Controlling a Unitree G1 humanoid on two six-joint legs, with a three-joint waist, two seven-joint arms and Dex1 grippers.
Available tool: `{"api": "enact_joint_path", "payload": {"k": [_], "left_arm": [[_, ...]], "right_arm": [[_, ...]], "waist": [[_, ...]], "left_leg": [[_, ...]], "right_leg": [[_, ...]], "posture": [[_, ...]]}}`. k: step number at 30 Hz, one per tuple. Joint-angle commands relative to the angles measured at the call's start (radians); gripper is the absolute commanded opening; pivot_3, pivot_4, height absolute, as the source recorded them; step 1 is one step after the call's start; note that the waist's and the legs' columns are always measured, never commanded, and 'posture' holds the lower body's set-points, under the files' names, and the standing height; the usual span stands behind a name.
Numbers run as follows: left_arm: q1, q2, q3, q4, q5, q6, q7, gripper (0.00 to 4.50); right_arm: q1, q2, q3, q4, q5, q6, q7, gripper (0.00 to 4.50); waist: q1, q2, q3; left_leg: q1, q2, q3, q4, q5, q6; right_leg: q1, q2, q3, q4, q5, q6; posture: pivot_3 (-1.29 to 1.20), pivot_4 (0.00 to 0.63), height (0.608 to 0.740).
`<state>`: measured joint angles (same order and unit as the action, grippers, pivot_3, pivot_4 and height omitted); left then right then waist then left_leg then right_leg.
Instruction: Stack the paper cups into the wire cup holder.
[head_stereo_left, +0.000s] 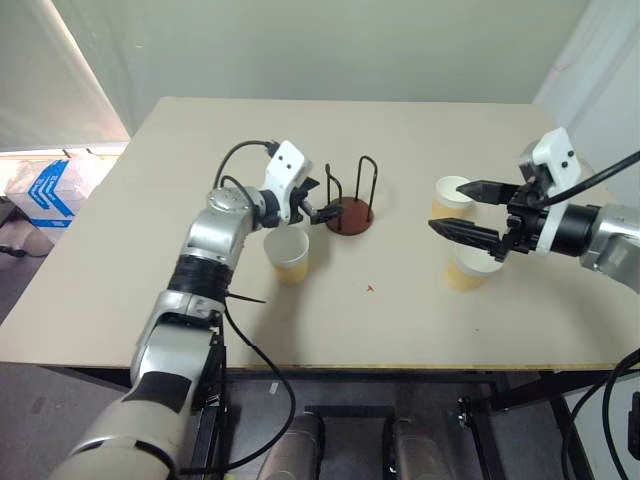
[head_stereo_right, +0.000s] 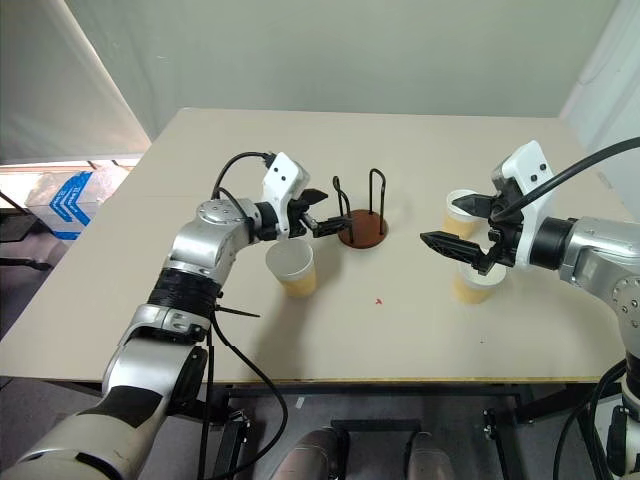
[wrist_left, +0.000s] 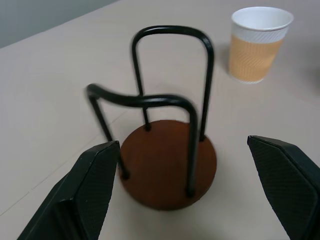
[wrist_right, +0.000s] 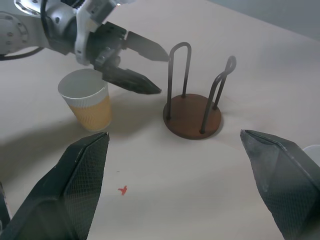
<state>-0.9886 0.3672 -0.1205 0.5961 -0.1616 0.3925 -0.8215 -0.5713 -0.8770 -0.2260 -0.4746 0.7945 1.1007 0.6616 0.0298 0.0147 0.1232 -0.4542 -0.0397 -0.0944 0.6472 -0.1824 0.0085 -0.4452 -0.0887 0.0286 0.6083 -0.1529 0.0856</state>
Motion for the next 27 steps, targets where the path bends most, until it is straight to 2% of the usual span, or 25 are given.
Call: {"api": "enact_joint_path", "payload": {"k": [1,13,17,27], "left_arm": [[-0.048,-0.021,0.008,0.023,0.016,-0.035,0.010,4.50],[-0.080,-0.089,0.013,0.091,0.048,-0.087,0.055,4.50],[-0.077,-0.106,0.010,0.101,0.054,-0.098,0.067,3.56],[-0.093,-0.126,0.025,0.134,0.055,-0.117,0.071,0.08]], "right_arm": [[0.000,-0.017,-0.052,-0.031,0.018,-0.002,-0.017,4.44],[0.019,-0.024,-0.069,-0.055,0.047,0.012,-0.053,4.44],[0.037,-0.033,-0.086,-0.066,0.058,0.021,-0.063,4.50],[0.071,-0.047,-0.107,-0.088,0.075,0.026,-0.084,4.50]], "waist": [[0.000,0.000,0.000],[0.001,0.000,0.000],[0.001,0.000,0.000],[0.003,0.000,0.000]], "left_leg": [[0.000,0.000,0.000,0.000,0.000,0.000],[0.000,0.000,0.001,0.000,0.000,0.000],[0.000,0.000,0.001,0.001,0.000,0.000],[0.000,0.000,0.002,0.001,0.000,0.000]], "right_leg": [[0.000,0.000,0.000,0.000,0.000,0.000],[0.000,0.000,0.001,0.000,0.000,0.005],[0.000,0.000,0.001,0.000,0.000,0.006],[0.000,0.000,0.001,0.000,0.000,0.007]], "posture": [[0.00,0.150,0.740],[0.00,0.150,0.740],[0.00,0.150,0.740],[0.00,0.150,0.740]]}}
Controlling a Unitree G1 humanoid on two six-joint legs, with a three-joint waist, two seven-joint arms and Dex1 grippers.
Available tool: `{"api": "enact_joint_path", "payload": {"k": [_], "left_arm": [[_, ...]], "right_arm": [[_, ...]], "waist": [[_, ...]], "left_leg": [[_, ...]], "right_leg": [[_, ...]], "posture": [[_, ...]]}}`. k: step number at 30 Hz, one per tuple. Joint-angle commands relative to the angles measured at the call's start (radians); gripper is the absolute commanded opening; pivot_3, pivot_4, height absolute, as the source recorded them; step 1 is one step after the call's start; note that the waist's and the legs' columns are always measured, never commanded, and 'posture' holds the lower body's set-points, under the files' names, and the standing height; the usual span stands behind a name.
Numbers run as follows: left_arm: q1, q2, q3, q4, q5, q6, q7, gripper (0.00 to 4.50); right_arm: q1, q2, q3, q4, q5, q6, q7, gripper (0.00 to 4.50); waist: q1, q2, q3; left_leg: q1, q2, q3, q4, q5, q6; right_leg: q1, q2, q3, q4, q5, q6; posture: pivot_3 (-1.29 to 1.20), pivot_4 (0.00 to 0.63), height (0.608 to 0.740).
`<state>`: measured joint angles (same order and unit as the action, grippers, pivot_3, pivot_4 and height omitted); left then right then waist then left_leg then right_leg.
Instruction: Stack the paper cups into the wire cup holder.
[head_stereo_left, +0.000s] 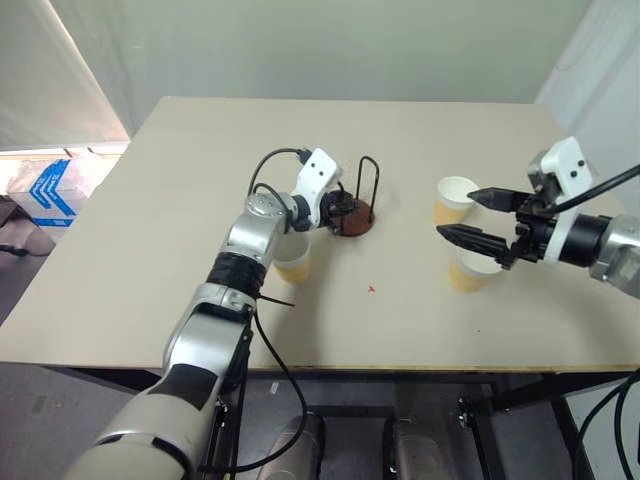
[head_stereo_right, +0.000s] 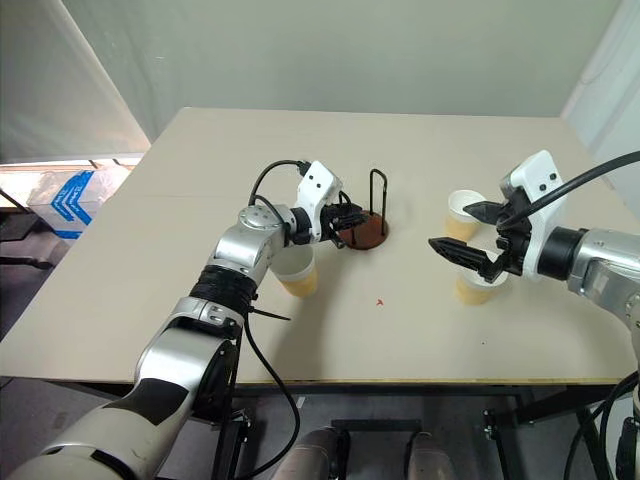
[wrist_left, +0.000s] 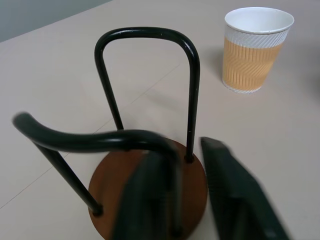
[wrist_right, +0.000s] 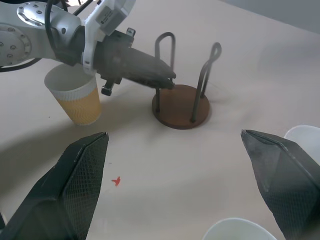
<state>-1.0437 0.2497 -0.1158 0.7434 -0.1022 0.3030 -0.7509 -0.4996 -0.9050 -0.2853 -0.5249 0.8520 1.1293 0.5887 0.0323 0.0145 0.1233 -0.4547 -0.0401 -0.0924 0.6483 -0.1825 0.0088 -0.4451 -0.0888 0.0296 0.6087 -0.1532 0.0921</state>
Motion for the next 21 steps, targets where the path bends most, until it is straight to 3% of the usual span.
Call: {"api": "enact_joint_path", "payload": {"k": [1,10,15,21], "left_arm": [[-0.036,-0.011,0.020,-0.019,-0.009,-0.027,-0.010,0.03],[0.043,0.027,-0.036,-0.268,-0.047,0.063,-0.183,0.03],[0.136,0.137,-0.094,-0.546,-0.108,0.184,-0.358,0.03],[0.200,0.220,-0.112,-0.716,-0.192,0.309,-0.452,0.03]], "right_arm": [[0.001,-0.021,-0.049,-0.039,0.018,-0.003,-0.013,4.50],[0.024,-0.078,-0.090,-0.052,0.036,0.000,0.003,4.50],[0.044,-0.207,-0.203,-0.052,0.106,0.050,0.086,4.50],[0.094,-0.380,-0.323,-0.036,0.191,0.103,0.248,4.50]], "waist": [[0.000,0.000,0.000],[0.001,0.000,0.000],[0.001,0.000,0.000],[0.005,0.000,0.000]], "left_leg": [[0.000,0.000,0.000,0.000,0.000,0.000],[-0.001,0.000,0.000,0.000,-0.001,0.001],[-0.001,0.000,0.001,0.000,-0.002,0.000],[-0.001,0.000,0.000,0.000,-0.004,-0.001]], "right_leg": [[0.000,0.000,0.000,0.000,0.000,0.000],[0.000,0.000,0.000,0.000,-0.001,0.001],[0.000,0.000,0.000,0.000,-0.003,0.002],[0.000,0.000,0.001,0.000,-0.011,-0.007]], "posture": [[0.00,0.150,0.740],[0.00,0.150,0.740],[0.00,0.150,0.740],[0.00,0.150,0.740]]}}
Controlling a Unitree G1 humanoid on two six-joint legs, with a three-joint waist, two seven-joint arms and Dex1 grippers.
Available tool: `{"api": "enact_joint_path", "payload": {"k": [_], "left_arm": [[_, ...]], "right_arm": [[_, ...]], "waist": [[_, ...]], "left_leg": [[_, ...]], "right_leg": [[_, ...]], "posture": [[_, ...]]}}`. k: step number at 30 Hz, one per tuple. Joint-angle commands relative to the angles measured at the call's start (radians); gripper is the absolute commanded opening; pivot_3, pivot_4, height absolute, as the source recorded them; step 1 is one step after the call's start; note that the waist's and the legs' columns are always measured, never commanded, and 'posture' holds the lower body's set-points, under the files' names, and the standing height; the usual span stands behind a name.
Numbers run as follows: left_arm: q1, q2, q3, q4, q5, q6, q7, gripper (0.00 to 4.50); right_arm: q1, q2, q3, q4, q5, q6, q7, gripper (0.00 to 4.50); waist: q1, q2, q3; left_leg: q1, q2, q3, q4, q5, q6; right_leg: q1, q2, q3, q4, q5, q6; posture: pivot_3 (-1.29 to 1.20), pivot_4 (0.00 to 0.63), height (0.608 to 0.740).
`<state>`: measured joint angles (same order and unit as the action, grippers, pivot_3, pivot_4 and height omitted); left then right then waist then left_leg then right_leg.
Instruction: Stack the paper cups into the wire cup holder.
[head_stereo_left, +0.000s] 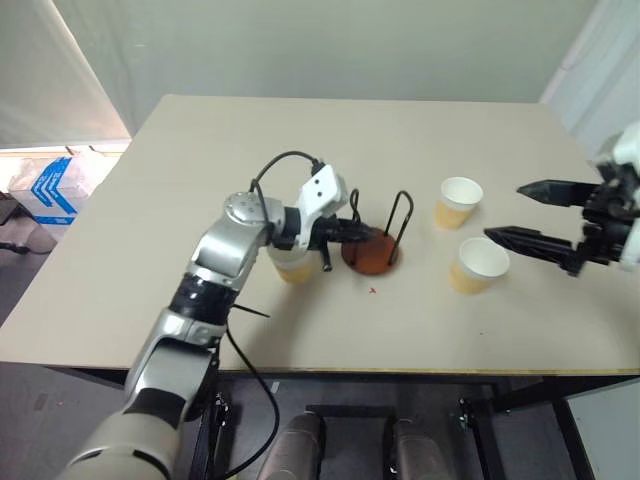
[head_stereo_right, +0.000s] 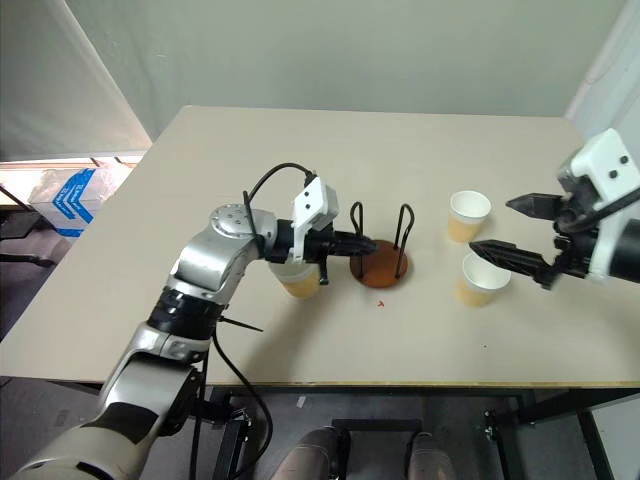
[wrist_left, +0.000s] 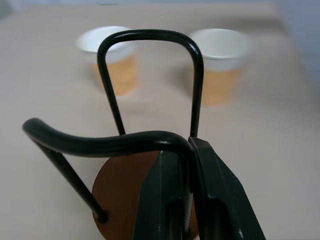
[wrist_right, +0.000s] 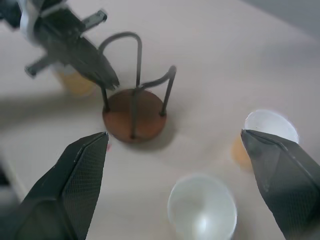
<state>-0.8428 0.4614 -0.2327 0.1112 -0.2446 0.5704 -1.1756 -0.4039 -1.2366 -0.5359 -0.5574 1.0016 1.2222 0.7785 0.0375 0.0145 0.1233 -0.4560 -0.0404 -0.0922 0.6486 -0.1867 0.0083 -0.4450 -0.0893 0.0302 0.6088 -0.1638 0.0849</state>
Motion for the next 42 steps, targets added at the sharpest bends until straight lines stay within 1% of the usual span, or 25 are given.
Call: {"api": "enact_joint_path", "payload": {"k": [1,5,7,10,13,14,18,20,21,22,28,31,34,36,38,42], "left_arm": [[0.007,0.008,0.000,-0.103,-0.064,0.061,-0.031,0.03],[0.030,0.009,-0.035,-0.153,-0.083,0.093,-0.046,0.03],[0.046,0.014,-0.057,-0.175,-0.084,0.098,-0.053,0.03],[0.063,0.012,-0.077,-0.188,-0.085,0.104,-0.043,0.03],[0.084,0.018,-0.106,-0.179,-0.056,0.083,-0.028,0.03],[0.092,0.023,-0.116,-0.178,-0.046,0.074,-0.023,0.03],[0.116,0.045,-0.155,-0.164,0.016,0.042,0.009,0.03],[0.129,0.058,-0.172,-0.165,0.040,0.018,0.013,0.63],[0.135,0.061,-0.170,-0.175,0.035,0.023,0.009,0.85],[0.140,0.065,-0.167,-0.184,0.027,0.029,0.004,1.18],[0.154,0.106,-0.149,-0.211,0.027,0.023,-0.007,3.33],[0.148,0.107,-0.125,-0.211,0.017,0.028,0.013,4.41],[0.131,0.106,-0.097,-0.196,0.017,0.020,0.032,4.47],[0.124,0.117,-0.078,-0.208,0.001,0.020,0.016,4.47],[0.113,0.127,-0.051,-0.222,-0.018,0.013,0.002,4.47],[0.079,0.140,-0.005,-0.218,-0.041,0.013,-0.002,4.47]], "right_arm": [[-0.005,-0.074,-0.077,0.001,0.055,0.016,0.080,4.50],[0.000,-0.118,-0.070,-0.007,0.084,0.010,0.122,4.50],[0.009,-0.119,-0.063,-0.011,0.078,-0.001,0.121,4.50],[0.010,-0.110,-0.046,-0.013,0.071,-0.022,0.108,4.50],[0.008,-0.096,-0.024,-0.021,0.072,-0.038,0.089,4.50],[0.010,-0.092,-0.020,-0.023,0.074,-0.042,0.085,4.50],[0.015,-0.081,0.002,-0.030,0.070,-0.059,0.076,4.50],[0.007,-0.078,0.022,-0.027,0.064,-0.073,0.071,4.50],[0.003,-0.077,0.035,-0.023,0.057,-0.084,0.069,4.50],[0.000,-0.078,0.045,-0.020,0.051,-0.092,0.069,4.50],[-0.022,-0.084,0.096,0.004,0.025,-0.136,0.081,4.50],[-0.030,-0.087,0.114,0.014,0.016,-0.152,0.091,4.50],[-0.046,-0.091,0.138,0.028,0.001,-0.169,0.099,4.50],[-0.062,-0.095,0.159,0.039,-0.012,-0.184,0.108,4.50],[-0.091,-0.096,0.194,0.057,-0.040,-0.211,0.112,4.50],[-0.186,-0.088,0.334,0.121,-0.174,-0.300,0.122,4.50]], "waist": [[0.001,0.000,0.000],[0.000,0.000,0.000],[0.000,0.000,0.000],[0.000,0.000,0.000],[-0.001,0.000,0.000],[-0.001,0.000,0.000],[-0.001,0.000,-0.001],[-0.001,0.001,-0.001],[-0.002,0.001,-0.001],[-0.004,0.001,-0.001],[-0.005,0.001,-0.001],[-0.005,0.001,-0.001],[-0.005,0.001,-0.001],[-0.005,0.001,-0.001],[-0.006,0.001,-0.001],[-0.007,0.001,-0.001]], "left_leg": [[0.000,0.000,0.000,0.000,0.000,0.000],[0.001,0.000,0.000,0.001,-0.002,0.003],[0.001,0.000,0.000,0.001,-0.002,0.004],[0.001,0.000,0.000,0.001,-0.002,0.004],[0.001,0.000,0.000,0.001,-0.003,0.006],[0.002,0.000,0.000,0.001,-0.005,0.010],[0.003,0.000,0.000,0.003,-0.005,0.010],[0.003,0.000,-0.001,0.004,-0.005,0.011],[0.004,0.000,-0.001,0.005,-0.005,0.011],[0.004,0.000,-0.001,0.005,-0.006,0.011],[0.003,0.000,-0.001,0.006,-0.006,0.011],[0.003,0.000,-0.001,0.006,-0.006,0.012],[0.003,0.000,-0.001,0.006,-0.006,0.012],[0.003,0.000,-0.001,0.006,-0.007,0.011],[0.002,0.000,-0.001,0.006,-0.007,0.011],[0.002,0.000,-0.001,0.006,-0.007,0.012]], "right_leg": [[0.000,0.000,0.000,0.000,0.000,0.000],[0.001,0.000,0.000,0.000,0.000,0.001],[0.001,0.000,0.000,0.001,-0.006,0.010],[0.001,0.000,0.000,0.001,-0.005,0.012],[0.001,0.000,0.000,0.001,-0.001,0.019],[0.001,0.000,0.000,0.001,-0.001,0.019],[0.003,0.000,0.000,0.001,-0.001,0.018],[0.005,0.000,0.000,0.001,-0.003,0.014],[0.005,0.000,0.000,0.001,-0.004,0.012],[0.005,0.000,0.000,0.001,-0.004,0.012],[0.005,0.000,0.000,0.001,-0.003,0.012],[0.005,0.000,0.000,0.001,-0.003,0.012],[0.005,0.000,0.000,0.001,-0.003,0.011],[0.005,0.000,0.000,0.001,0.000,0.005],[0.004,0.000,0.000,0.000,0.001,0.003],[0.004,0.000,0.000,0.001,0.001,0.002]], "posture": [[0.00,0.150,0.740],[0.00,0.150,0.740],[0.00,0.150,0.740],[0.00,0.150,0.740],[0.00,0.150,0.740],[0.00,0.150,0.740],[0.00,0.150,0.740],[0.00,0.150,0.740],[0.00,0.150,0.740],[0.00,0.150,0.740],[0.00,0.150,0.740],[0.00,0.150,0.740],[0.00,0.150,0.740],[0.00,0.150,0.740],[0.00,0.150,0.740],[0.00,0.150,0.740]]}}
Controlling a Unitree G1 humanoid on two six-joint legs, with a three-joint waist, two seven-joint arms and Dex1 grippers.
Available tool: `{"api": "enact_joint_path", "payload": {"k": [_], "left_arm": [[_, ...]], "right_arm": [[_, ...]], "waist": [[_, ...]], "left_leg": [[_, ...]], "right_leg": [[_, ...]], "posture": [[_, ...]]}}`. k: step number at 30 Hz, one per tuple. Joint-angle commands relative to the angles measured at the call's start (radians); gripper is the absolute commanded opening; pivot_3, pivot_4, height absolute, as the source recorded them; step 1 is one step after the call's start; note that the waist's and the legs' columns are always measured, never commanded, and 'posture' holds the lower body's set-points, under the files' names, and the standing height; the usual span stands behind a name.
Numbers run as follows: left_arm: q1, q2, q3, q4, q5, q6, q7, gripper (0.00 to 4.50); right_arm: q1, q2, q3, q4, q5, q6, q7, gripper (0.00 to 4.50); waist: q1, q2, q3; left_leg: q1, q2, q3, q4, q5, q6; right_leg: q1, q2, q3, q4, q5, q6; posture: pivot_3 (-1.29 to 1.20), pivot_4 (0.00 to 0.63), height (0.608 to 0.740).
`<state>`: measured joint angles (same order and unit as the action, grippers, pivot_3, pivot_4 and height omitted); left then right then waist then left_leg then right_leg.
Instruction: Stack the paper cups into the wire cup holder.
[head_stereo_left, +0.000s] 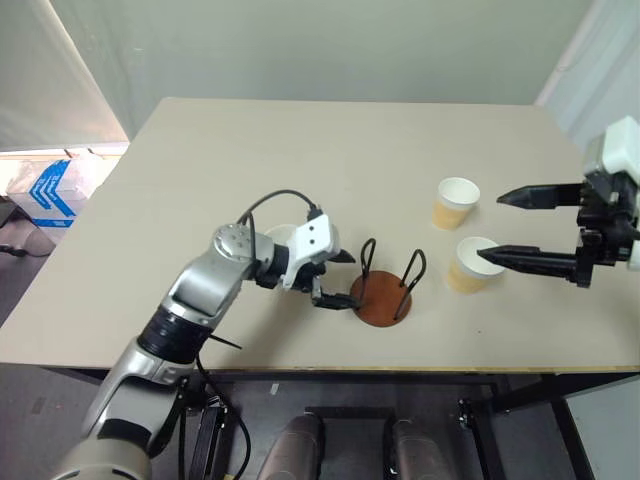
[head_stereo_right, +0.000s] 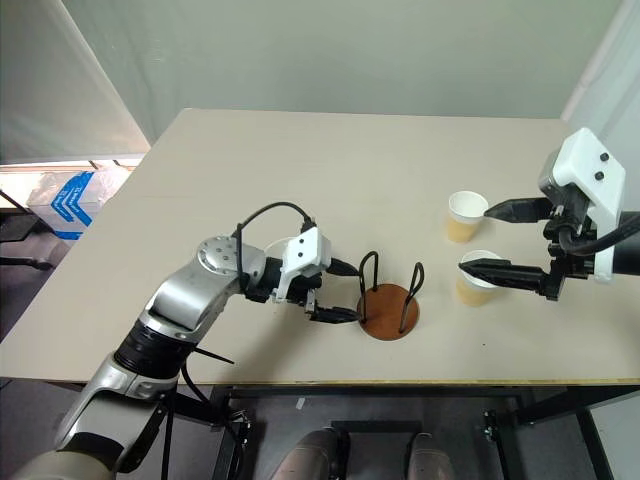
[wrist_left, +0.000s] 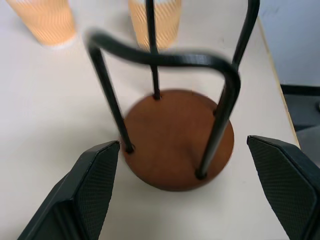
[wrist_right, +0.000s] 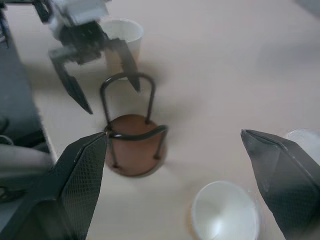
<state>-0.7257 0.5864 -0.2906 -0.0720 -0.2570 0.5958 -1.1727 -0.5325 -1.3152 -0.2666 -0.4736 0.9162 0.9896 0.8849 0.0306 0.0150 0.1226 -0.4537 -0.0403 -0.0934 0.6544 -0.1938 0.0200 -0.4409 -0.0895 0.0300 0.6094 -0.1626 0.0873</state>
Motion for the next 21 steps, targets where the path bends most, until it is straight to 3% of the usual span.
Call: {"api": "enact_joint_path", "payload": {"k": [1,5,12,21], "left_arm": [[-0.041,0.028,0.066,-0.035,-0.038,-0.004,-0.013,4.47],[-0.025,0.087,0.105,-0.046,-0.069,0.003,-0.043,4.47],[-0.039,0.141,0.204,-0.021,-0.110,0.039,0.007,4.47],[-0.016,0.143,0.232,-0.073,-0.146,0.092,0.080,4.47]], "right_arm": [[-0.090,0.000,0.108,0.058,-0.124,-0.093,0.030,4.50],[-0.197,0.038,0.246,0.144,-0.255,-0.168,0.081,4.50],[-0.493,0.242,0.607,0.515,-0.692,-0.425,0.184,4.50],[-0.660,0.458,0.691,1.004,-0.952,-0.689,0.249,4.50]], "waist": [[-0.001,0.000,0.000],[-0.004,0.000,0.000],[-0.019,0.000,0.000],[-0.015,0.000,0.000]], "left_leg": [[0.000,0.000,0.000,0.000,0.000,0.000],[0.001,0.001,0.000,0.000,0.000,0.001],[0.002,0.002,-0.001,0.000,0.001,0.002],[0.000,0.002,-0.002,-0.001,0.000,0.000]], "right_leg": [[0.000,0.000,0.000,0.000,0.000,0.000],[0.000,0.000,0.000,0.000,0.001,0.000],[-0.001,0.000,-0.001,0.000,0.004,-0.004],[-0.003,0.000,-0.003,0.000,0.007,-0.012]], "posture": [[0.00,0.150,0.740],[0.00,0.150,0.740],[0.00,0.150,0.740],[0.00,0.150,0.740]]}}
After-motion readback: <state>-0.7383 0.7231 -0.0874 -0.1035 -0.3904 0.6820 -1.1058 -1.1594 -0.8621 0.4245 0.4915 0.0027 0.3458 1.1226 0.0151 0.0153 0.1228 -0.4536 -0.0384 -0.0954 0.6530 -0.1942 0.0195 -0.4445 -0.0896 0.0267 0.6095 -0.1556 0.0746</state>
